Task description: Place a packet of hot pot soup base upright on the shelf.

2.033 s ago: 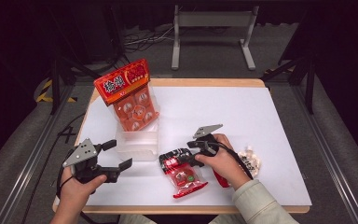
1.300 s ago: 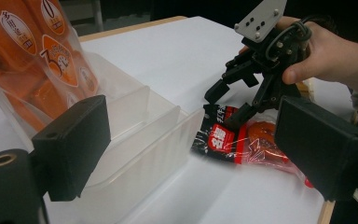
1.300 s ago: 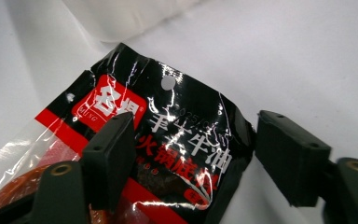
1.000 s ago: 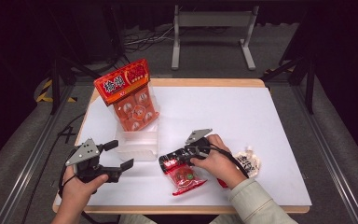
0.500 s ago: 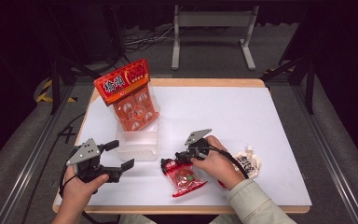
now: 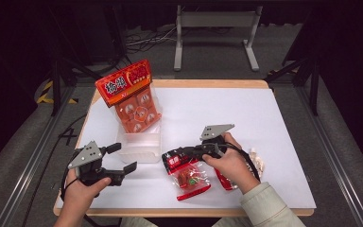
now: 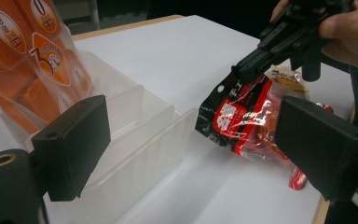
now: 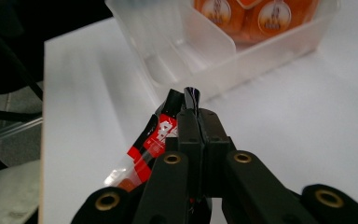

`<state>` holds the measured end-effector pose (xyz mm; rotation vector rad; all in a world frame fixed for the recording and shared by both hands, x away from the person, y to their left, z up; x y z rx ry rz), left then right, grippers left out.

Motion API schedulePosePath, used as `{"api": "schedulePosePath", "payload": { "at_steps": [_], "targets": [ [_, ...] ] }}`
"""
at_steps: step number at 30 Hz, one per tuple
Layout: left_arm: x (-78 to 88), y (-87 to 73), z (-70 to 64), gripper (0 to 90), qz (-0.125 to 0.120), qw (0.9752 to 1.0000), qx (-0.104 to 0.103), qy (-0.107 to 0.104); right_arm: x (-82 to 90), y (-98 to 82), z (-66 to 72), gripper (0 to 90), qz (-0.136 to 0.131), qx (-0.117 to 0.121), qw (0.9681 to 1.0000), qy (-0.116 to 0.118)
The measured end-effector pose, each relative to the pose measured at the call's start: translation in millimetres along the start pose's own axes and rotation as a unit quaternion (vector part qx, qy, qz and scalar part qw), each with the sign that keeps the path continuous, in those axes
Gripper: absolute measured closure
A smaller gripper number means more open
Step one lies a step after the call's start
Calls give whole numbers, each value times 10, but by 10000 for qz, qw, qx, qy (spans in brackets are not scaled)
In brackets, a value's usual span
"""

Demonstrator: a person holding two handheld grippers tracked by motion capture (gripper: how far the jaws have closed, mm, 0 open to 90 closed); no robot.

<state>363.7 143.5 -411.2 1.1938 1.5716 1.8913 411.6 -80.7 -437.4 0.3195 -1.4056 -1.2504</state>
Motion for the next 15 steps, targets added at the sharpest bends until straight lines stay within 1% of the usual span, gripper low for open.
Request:
{"api": "schedulePosePath", "payload": {
  "at_steps": [2,4,5,7,10,11,13,15],
  "targets": [
    [-5,1,-6,118,-6,10000,24,-12,55,50,57,897,-131,75,9997,173],
    [-9,1,-8,118,-7,10000,27,-20,113,103,109,897,-302,98,9988,363],
    [-12,1,-5,118,-8,10000,2,-21,113,103,109,897,-302,98,9988,363],
    [-22,0,-15,118,-10,10000,31,-44,171,150,144,897,-462,127,9978,462],
    [-37,-9,-28,118,12,10000,19,-85,236,212,187,897,-626,226,9966,487],
    [-44,-10,-22,118,11,10000,-22,-68,254,231,205,897,-663,266,9962,499],
    [-54,-8,-33,119,0,10000,30,-81,289,273,231,897,-726,364,9955,487],
    [-64,-5,-39,119,-1,10000,10,-95,323,319,254,897,-803,458,9946,474]
  ]
}}
Point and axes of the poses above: each handheld gripper's, and its own axes: x roughly backward along the jaws, y roughly out of its top, z roughly to its left, the point moved 9 cm from there along -x, roughly forward along the jaws, and after that the axes turned 8 degrees about -x, right-handed, at the moved point
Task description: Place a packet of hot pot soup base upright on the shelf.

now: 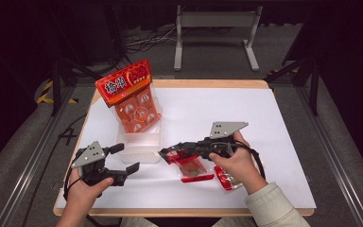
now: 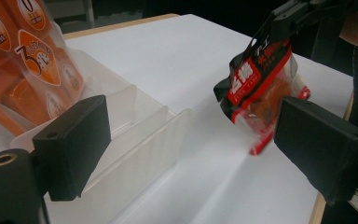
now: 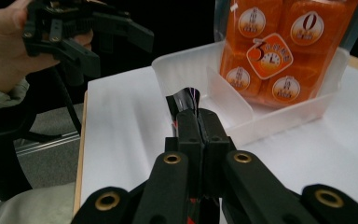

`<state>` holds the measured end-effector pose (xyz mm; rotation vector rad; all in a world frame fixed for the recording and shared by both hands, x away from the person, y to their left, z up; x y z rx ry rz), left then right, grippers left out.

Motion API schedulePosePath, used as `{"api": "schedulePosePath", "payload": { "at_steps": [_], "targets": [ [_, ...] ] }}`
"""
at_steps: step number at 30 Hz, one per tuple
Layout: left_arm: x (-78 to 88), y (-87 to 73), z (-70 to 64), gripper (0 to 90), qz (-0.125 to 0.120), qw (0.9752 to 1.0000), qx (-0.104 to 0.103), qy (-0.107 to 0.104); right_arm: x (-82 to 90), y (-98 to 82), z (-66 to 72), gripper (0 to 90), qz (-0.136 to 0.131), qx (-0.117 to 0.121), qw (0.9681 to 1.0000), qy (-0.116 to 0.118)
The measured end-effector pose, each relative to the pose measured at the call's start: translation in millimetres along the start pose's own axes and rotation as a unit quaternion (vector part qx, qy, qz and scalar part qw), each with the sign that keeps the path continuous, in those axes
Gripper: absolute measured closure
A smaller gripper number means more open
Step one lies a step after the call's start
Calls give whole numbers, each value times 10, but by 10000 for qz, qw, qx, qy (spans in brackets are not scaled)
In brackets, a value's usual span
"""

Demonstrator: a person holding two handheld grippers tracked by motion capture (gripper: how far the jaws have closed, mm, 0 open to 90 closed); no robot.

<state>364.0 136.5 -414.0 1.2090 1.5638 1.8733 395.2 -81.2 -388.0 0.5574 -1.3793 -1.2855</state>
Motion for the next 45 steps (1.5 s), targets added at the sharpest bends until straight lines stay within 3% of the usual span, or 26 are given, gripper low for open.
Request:
{"api": "schedulePosePath", "payload": {
  "at_steps": [13,17,23,28,30,34,39,42,45],
  "targets": [
    [-74,1,-43,121,18,10000,-50,-77,149,297,57,897,-565,389,9975,-147],
    [-112,42,-79,128,-178,9997,8,-188,186,361,78,897,-750,398,9963,-120],
    [-161,95,-99,131,-350,9991,-62,-235,230,425,119,897,-954,386,9947,-40],
    [-223,117,-115,129,-408,9985,-13,-359,246,463,157,897,-1040,426,9937,6],
    [-248,141,-133,132,-496,9977,94,-446,242,477,177,897,-1092,424,9931,60],
    [-297,198,-168,134,-644,9959,104,-622,219,499,219,896,-1158,427,9922,154],
    [-374,210,-227,200,-553,9951,27,-822,163,527,290,896,-1213,458,9912,277],
    [-428,214,-254,217,-476,9949,108,-880,134,534,327,896,-1213,493,9909,323],
    [-481,272,-288,268,-556,9935,90,-992,97,518,365,896,-1173,547,9911,321]
  ]
}}
Point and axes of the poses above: each handheld gripper's, and its own axes: x roughly backward along the jaws, y roughly out of its top, z roughly to its left, the point moved 9 cm from there along -x, roughly forward along the jaws, and after that the axes turned 8 degrees about -x, right-handed, at the moved point
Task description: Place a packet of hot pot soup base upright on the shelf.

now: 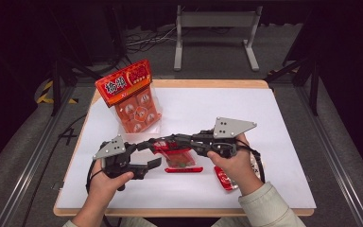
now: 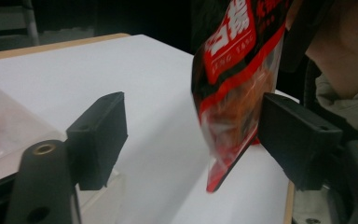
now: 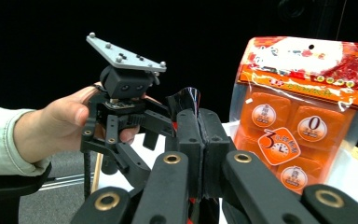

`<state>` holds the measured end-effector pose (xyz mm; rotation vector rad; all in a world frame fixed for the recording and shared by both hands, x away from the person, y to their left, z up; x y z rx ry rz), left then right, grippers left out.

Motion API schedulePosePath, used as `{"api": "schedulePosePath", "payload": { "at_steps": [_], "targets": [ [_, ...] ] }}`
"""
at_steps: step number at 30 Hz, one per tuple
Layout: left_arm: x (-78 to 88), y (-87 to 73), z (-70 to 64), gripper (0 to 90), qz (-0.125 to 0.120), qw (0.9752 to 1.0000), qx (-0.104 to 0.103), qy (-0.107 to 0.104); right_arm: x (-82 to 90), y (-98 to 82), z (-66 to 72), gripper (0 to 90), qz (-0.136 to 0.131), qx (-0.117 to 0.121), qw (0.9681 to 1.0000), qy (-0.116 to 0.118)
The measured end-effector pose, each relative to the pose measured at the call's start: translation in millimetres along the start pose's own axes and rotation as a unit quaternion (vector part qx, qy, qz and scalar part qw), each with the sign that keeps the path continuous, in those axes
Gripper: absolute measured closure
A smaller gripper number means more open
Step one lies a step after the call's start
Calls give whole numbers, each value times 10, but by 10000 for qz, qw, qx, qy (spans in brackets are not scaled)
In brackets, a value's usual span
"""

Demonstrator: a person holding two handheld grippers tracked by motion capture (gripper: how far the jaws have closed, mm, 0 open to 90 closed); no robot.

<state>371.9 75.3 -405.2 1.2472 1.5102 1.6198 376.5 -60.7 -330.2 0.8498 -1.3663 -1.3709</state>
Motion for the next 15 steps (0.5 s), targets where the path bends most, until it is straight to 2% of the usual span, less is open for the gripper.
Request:
{"api": "schedulePosePath", "payload": {
  "at_steps": [6,8,10,11,15],
  "targets": [
    [-96,71,-60,304,-230,9994,128,-243,-28,1,36,896,-69,-1,10000,51],
    [-129,70,-76,303,-185,9992,257,-259,-32,-2,41,896,-83,-6,10000,54],
    [-148,70,-88,304,-164,9991,284,-274,-33,-5,42,895,-83,-8,10000,52],
    [-181,81,-121,328,-192,9986,327,-379,-39,-16,41,895,-113,-33,9999,34],
    [-225,83,-152,350,-187,9983,330,-438,-51,-37,40,895,-121,-43,9999,31]
  ]
}}
Point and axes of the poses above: each handheld gripper's, and its own axes: x roughly backward along the jaws, y roughly out of its top, z roughly to its left, the point moved 9 cm from there along -x, roughly forward along the jaws, and after that the axes turned 8 degrees about -x, right-handed, at the moved point
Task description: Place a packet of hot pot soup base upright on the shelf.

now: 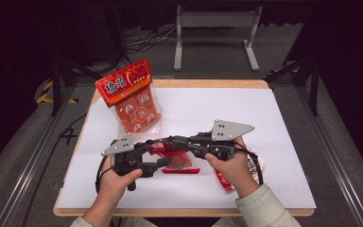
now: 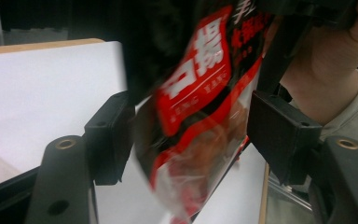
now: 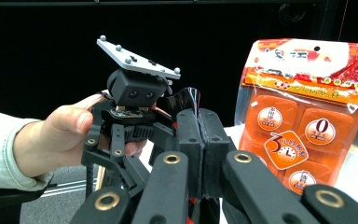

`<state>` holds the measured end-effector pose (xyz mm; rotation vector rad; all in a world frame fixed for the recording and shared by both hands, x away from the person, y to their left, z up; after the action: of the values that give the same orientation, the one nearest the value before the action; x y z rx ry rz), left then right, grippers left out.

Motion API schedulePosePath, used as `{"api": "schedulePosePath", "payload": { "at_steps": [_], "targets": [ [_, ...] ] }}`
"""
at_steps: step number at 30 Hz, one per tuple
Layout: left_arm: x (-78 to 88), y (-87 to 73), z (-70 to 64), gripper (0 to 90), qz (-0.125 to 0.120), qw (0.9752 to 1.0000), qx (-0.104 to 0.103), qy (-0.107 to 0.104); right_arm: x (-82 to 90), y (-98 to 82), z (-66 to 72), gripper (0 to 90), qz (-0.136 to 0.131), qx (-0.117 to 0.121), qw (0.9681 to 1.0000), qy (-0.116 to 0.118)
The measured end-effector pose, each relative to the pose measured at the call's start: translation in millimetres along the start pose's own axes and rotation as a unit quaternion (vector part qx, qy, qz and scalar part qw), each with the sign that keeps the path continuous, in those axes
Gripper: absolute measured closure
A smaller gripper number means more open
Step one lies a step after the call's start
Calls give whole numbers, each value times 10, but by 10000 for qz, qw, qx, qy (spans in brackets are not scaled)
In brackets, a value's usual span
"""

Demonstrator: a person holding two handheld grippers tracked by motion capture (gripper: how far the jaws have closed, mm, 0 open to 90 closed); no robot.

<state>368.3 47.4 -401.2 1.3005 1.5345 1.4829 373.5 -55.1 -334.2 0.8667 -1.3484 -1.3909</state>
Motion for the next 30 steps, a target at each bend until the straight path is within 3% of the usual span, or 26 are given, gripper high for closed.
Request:
{"api": "schedulePosePath", "payload": {
  "at_steps": [4,7,9,12,14,20,27,30],
  "targets": [
    [-18,7,-11,385,-44,10000,75,-20,-10,-7,2,895,-4,17,10000,-25],
    [-1,20,-16,458,-66,9999,103,-11,-15,-9,6,894,-7,37,10000,-44],
    [21,20,-21,579,-42,10000,82,-9,-14,-13,4,892,-13,50,10000,-80],
    [43,20,-31,641,-56,9999,67,-50,-8,-12,0,891,-21,54,9999,-103],
    [71,36,-40,713,-123,9996,147,-195,2,-8,-4,890,-36,55,9999,-118],
    [133,89,-64,881,-39,9996,-233,-165,21,-8,-18,884,-45,43,9999,-153],
    [167,142,-65,900,198,9982,-561,-106,40,3,-23,859,-73,33,9998,-172],
    [171,184,-74,900,329,9969,-706,-89,66,13,-39,804,-85,17,9997,-211]
  ]
}}
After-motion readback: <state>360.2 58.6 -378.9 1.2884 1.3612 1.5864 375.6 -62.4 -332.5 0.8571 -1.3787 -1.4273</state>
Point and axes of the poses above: each handheld gripper's, and its own axes: x roughly backward along the jaws, y roughly out of its top, z roughly to its left, the point moved 9 cm from there along -x, roughly forward along the jaws, and after that the axes turned 8 degrees about -x, right-handed, at the moved point
